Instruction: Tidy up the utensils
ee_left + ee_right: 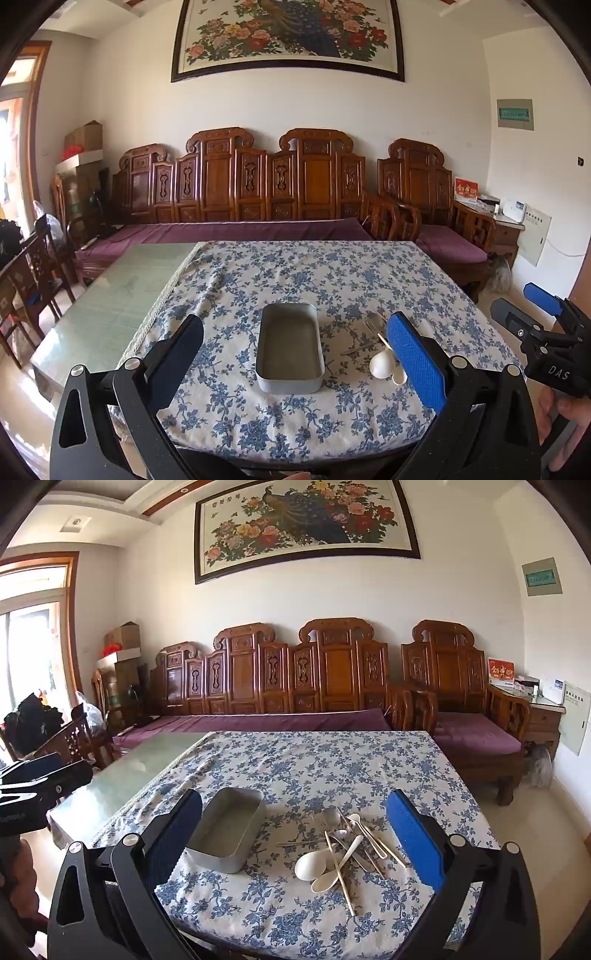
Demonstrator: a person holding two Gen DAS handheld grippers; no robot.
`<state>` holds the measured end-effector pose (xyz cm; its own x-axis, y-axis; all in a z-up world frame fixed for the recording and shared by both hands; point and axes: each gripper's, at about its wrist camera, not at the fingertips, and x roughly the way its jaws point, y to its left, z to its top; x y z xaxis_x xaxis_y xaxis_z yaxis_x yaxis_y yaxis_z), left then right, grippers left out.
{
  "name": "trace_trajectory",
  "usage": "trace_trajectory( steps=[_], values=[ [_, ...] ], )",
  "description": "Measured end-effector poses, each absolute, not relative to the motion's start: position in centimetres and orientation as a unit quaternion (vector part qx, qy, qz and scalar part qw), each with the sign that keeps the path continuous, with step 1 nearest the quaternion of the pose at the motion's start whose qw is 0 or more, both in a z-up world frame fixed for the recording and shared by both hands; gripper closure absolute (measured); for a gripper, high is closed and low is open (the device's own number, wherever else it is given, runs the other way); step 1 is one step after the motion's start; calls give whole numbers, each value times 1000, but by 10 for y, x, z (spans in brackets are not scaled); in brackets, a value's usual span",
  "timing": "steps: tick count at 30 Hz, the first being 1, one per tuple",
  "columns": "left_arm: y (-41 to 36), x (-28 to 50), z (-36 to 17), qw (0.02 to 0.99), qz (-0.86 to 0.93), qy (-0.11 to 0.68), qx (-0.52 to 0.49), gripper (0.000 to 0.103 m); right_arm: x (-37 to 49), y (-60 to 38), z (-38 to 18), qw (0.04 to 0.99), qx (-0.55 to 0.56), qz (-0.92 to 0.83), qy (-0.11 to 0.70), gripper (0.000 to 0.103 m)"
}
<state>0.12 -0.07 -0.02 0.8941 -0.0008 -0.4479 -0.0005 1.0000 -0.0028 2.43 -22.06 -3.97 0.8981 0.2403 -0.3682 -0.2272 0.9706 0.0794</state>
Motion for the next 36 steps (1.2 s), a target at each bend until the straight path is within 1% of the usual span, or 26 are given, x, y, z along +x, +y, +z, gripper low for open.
trace_trajectory(
  steps=[36],
  values=[
    [-2, -1, 3, 975, -2, 223, -1, 6, 20, -215, -35, 975, 22, 125, 184, 3]
  ],
)
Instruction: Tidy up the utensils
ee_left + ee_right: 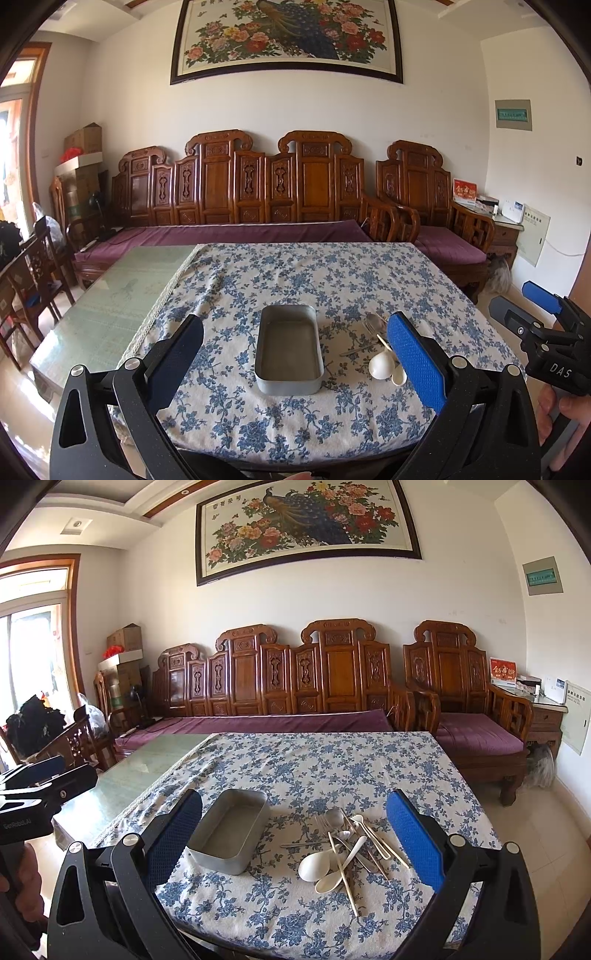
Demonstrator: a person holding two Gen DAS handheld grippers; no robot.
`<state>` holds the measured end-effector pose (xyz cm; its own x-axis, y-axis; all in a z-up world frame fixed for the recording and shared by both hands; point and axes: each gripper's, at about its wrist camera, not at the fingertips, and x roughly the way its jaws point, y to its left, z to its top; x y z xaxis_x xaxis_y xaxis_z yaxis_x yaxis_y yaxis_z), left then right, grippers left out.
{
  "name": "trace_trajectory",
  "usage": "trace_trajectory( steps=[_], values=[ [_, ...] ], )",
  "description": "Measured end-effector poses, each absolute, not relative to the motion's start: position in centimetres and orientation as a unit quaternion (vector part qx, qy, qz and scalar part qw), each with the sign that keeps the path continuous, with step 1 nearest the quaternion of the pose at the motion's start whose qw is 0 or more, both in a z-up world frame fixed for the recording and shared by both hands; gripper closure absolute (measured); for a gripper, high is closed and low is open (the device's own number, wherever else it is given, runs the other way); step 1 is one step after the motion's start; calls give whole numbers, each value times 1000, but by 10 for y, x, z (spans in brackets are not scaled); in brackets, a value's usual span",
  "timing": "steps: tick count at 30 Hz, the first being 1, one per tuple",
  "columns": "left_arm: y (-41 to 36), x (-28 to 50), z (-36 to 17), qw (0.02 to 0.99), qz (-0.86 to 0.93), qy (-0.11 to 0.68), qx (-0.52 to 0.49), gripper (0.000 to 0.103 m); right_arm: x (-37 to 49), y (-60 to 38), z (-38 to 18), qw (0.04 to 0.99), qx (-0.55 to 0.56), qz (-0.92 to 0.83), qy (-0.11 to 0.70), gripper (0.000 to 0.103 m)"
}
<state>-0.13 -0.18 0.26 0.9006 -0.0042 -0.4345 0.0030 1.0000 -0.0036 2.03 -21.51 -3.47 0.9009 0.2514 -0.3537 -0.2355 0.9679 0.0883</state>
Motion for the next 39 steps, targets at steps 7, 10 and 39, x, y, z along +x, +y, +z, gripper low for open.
trace_trajectory(
  steps=[7, 10, 39],
  values=[
    [-3, -2, 3, 975, -2, 221, 0, 6, 20, -214, -34, 975, 22, 125, 185, 3],
    [-2, -3, 2, 976, -3, 220, -1, 6, 20, -215, -33, 975, 23, 126, 184, 3],
    [-3, -5, 3, 976, -9, 218, 0, 6, 15, -216, -31, 975, 28, 130, 178, 3]
  ],
)
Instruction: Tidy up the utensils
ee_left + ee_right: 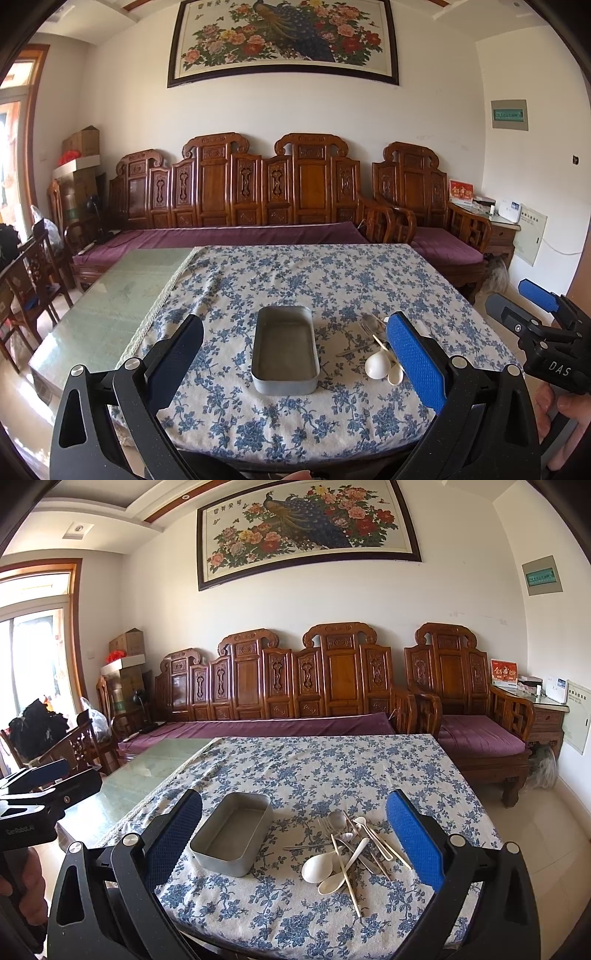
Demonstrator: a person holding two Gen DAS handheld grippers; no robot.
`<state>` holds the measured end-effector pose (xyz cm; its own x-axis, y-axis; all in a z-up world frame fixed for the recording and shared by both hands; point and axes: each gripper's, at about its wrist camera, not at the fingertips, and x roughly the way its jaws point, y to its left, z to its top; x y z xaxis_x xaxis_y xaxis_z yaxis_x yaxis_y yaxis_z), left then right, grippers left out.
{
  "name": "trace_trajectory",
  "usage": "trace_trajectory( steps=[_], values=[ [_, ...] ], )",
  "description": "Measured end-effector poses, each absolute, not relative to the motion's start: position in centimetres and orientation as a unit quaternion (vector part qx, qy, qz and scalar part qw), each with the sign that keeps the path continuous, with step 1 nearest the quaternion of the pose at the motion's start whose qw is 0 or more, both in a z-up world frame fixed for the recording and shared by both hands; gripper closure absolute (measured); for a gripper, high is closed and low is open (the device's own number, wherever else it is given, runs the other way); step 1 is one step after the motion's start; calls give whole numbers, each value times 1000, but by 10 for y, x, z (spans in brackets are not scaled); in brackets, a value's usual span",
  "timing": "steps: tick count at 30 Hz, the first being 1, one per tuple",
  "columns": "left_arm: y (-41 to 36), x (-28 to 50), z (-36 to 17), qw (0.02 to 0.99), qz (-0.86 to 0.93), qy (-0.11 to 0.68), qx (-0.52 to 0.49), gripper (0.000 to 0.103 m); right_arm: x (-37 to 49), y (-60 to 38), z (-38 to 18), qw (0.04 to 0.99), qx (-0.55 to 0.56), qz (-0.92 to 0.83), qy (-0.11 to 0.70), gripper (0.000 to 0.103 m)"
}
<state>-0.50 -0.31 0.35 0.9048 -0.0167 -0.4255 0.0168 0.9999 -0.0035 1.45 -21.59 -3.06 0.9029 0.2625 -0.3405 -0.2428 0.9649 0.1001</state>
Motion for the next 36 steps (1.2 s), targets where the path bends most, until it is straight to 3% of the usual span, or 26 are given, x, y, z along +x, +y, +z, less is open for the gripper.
trace_trajectory(
  steps=[20, 36],
  values=[
    [-6, 1, -10, 973, -18, 231, -2, 6, 15, -219, -38, 973, 18, 133, 189, 3],
    [-19, 54, -90, 943, -56, 328, 13, 6, 66, -250, -125, 950, 22, 126, 284, 31]
  ],
)
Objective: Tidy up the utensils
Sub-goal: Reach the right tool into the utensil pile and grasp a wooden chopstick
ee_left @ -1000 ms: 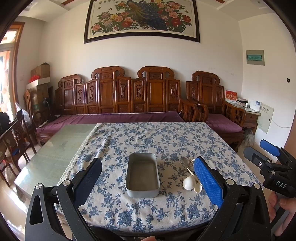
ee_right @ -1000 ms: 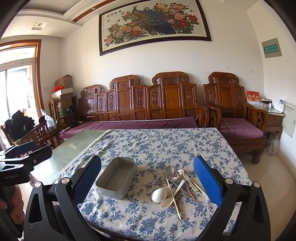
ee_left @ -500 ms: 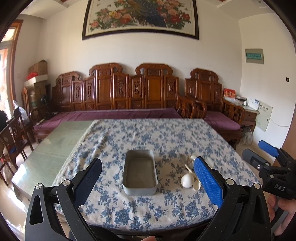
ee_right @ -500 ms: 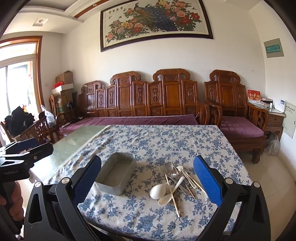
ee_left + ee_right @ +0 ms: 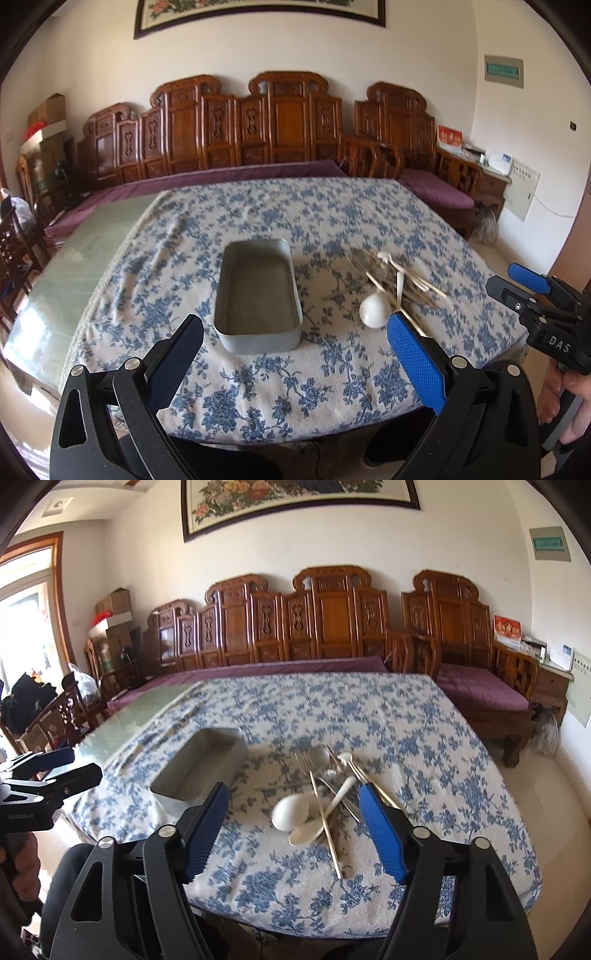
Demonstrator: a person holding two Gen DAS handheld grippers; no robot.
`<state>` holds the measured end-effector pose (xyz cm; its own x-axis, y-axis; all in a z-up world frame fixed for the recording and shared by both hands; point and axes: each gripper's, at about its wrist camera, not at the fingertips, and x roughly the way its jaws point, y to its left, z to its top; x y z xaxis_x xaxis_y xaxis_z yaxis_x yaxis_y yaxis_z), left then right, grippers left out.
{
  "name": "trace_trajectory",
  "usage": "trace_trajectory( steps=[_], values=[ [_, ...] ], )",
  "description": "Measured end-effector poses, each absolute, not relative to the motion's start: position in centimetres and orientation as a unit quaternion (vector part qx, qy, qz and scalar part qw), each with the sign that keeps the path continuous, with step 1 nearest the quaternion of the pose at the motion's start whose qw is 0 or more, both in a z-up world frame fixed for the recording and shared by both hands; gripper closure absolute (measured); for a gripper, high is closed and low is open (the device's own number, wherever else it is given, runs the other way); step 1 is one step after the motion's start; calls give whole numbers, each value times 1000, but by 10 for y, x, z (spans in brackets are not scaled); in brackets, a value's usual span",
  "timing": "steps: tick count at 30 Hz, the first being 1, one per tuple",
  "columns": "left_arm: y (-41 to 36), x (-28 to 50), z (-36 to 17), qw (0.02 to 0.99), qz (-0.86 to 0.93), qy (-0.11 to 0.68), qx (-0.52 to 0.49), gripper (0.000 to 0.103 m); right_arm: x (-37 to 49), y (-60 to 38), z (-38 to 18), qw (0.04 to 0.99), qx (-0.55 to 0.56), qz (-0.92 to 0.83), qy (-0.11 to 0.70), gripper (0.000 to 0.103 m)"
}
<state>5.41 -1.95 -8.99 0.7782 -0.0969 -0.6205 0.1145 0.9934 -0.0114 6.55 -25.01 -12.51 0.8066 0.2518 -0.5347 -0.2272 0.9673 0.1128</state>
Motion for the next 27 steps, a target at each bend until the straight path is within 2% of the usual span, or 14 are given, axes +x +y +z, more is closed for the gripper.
trace_trajectory(
  steps=[11, 22, 27],
  values=[
    [-30, 88, -131, 924, -88, 371, 22, 6, 101, -266, -184, 930, 27, 116, 348, 40],
    [-30, 101, -163, 911, -99, 399, 22, 7, 163, -256, -263, 890, 5, 135, 436, 56],
    [-27, 101, -166, 909, -102, 403, 19, 7, 177, -254, -280, 884, -11, 131, 450, 63]
  ],
)
